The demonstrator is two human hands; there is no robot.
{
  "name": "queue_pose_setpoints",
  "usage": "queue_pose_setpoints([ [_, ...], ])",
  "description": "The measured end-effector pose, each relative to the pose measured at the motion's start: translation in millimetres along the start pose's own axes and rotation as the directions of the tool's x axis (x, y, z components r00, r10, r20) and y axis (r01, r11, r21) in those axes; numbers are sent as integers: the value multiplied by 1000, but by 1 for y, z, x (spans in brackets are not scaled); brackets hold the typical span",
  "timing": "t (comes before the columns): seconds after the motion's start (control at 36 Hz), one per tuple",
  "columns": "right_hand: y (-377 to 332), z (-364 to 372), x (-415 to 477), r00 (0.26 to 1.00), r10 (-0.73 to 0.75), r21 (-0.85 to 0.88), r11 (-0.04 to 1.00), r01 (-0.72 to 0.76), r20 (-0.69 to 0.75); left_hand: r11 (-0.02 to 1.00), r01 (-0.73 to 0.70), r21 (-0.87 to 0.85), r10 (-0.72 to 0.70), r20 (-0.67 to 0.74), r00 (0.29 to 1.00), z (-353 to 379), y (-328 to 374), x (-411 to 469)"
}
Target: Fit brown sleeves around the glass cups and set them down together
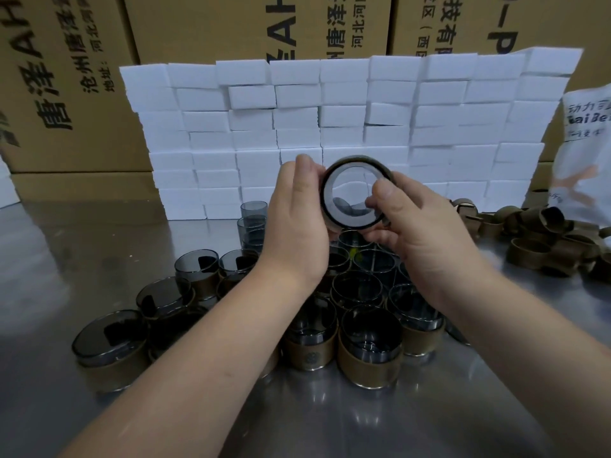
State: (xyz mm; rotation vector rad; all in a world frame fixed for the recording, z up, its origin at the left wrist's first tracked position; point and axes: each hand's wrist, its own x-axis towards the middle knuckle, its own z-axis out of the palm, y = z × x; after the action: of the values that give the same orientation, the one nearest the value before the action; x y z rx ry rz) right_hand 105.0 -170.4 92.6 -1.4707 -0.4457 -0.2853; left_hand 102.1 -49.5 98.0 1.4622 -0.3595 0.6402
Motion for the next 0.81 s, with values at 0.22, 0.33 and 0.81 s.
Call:
queue_pose_setpoints([
  [0.22, -3, -6, 1, 994, -112, -203, 973, 106, -17, 963, 234, -132, -204, 207, 957, -5, 14, 6],
  [0.33, -5, -9, -4, 995, -65, -281, 956, 85, 79, 930, 270, -251, -245, 128, 961, -3, 14, 7],
  [0.81, 5, 7, -10, 993, -34, 213, 975, 57, -111, 935, 164, -314, -80, 265, 961, 13, -7, -15],
])
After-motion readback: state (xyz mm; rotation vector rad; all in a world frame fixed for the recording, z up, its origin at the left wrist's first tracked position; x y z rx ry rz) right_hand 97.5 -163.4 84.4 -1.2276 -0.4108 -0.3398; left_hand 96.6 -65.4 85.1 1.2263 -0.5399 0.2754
